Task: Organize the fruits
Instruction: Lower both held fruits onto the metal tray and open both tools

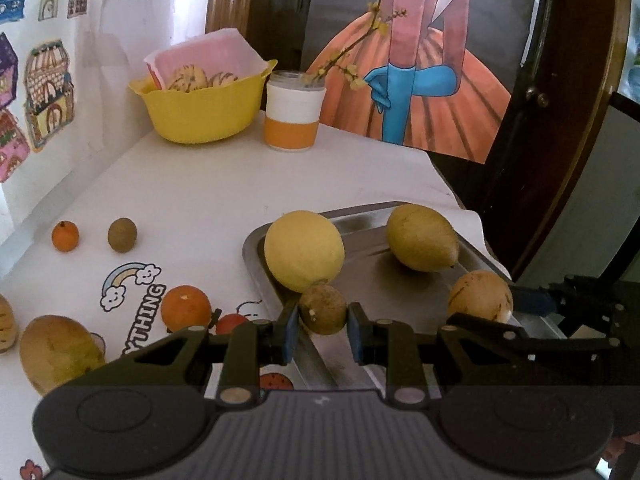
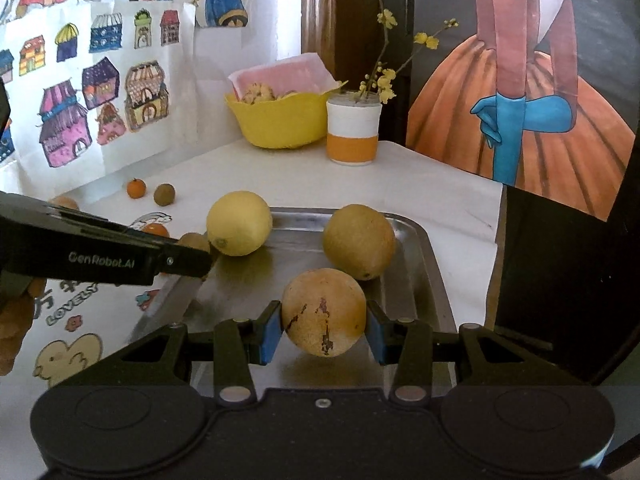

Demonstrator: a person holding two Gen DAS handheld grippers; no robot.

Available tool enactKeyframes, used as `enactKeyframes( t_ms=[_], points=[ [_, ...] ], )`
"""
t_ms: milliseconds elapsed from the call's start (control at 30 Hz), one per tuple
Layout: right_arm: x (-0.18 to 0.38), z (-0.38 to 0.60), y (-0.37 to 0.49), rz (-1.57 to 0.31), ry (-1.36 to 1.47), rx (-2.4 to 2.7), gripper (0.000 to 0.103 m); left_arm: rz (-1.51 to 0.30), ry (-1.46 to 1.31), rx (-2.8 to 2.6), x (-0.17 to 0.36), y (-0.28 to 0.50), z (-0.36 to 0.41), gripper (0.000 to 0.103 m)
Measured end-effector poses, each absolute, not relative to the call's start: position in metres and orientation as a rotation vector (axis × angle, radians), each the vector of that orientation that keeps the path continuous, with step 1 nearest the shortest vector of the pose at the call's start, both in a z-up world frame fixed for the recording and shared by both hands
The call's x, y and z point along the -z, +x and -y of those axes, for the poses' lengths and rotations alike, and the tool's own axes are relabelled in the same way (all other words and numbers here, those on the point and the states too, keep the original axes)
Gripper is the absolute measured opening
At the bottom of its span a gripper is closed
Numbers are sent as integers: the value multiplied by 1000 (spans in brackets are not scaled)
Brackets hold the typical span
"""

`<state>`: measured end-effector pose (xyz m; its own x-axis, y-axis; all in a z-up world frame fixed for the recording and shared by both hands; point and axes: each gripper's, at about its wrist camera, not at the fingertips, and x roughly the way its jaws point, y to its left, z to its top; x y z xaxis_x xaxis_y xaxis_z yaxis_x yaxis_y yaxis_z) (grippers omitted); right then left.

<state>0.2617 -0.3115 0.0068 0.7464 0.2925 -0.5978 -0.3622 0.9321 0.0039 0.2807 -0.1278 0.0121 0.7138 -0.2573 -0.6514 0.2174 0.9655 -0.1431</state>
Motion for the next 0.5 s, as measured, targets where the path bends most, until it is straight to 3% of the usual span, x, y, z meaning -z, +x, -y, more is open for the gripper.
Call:
enactKeyframes(
  t_ms=[500],
  points=[
    [1,306,282,-677,-136,-369,46,-741,-35,282,-4,289,137,29]
  ],
)
